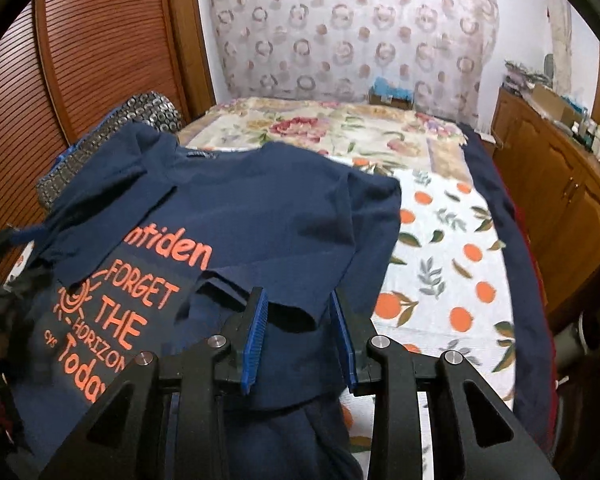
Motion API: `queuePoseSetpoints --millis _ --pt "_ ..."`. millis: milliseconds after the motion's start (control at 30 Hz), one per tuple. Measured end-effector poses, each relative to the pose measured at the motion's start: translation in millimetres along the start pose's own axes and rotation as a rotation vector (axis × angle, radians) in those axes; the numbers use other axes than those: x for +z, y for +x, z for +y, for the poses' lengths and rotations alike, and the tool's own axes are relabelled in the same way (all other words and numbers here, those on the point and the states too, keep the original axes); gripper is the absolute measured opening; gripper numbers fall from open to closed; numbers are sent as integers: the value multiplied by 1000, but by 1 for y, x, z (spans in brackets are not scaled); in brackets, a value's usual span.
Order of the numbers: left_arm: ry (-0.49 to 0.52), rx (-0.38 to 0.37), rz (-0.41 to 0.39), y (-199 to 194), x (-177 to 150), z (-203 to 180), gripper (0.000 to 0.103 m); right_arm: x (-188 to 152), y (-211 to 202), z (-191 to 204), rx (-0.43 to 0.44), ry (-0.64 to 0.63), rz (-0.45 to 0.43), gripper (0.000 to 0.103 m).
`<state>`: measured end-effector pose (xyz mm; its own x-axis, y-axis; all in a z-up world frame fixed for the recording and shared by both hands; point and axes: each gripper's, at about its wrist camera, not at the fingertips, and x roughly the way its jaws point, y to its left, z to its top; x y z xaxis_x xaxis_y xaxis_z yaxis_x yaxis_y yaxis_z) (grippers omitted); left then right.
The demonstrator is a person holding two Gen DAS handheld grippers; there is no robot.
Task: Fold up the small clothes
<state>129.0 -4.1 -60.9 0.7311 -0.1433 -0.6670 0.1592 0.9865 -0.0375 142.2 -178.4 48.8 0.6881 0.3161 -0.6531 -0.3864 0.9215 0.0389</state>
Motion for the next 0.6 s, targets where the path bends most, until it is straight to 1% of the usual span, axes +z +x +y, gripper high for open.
queuePoseSetpoints --millis 133,233,300,333,367,433,600 --pt "2 31 -50 -17 6 6 103 2 21 2 -35 -6 58 33" --pt "-9 35 -58 -22 8 10 103 4 31 6 -32 -22 78 33" --pt "-14 33 -58 -23 9 12 103 6 35 9 -30 -41 79 21" --pt "-17 37 -60 -23 9 14 103 8 36 11 -28 -53 78 12" --pt "-19 39 -60 -24 9 16 103 10 37 13 -30 -65 71 6" --pt "-27 35 -66 -27 8 20 103 17 36 15 -30 -74 48 4" --pt "-55 19 -86 -35 8 29 103 40 31 29 3 -103 -9 3"
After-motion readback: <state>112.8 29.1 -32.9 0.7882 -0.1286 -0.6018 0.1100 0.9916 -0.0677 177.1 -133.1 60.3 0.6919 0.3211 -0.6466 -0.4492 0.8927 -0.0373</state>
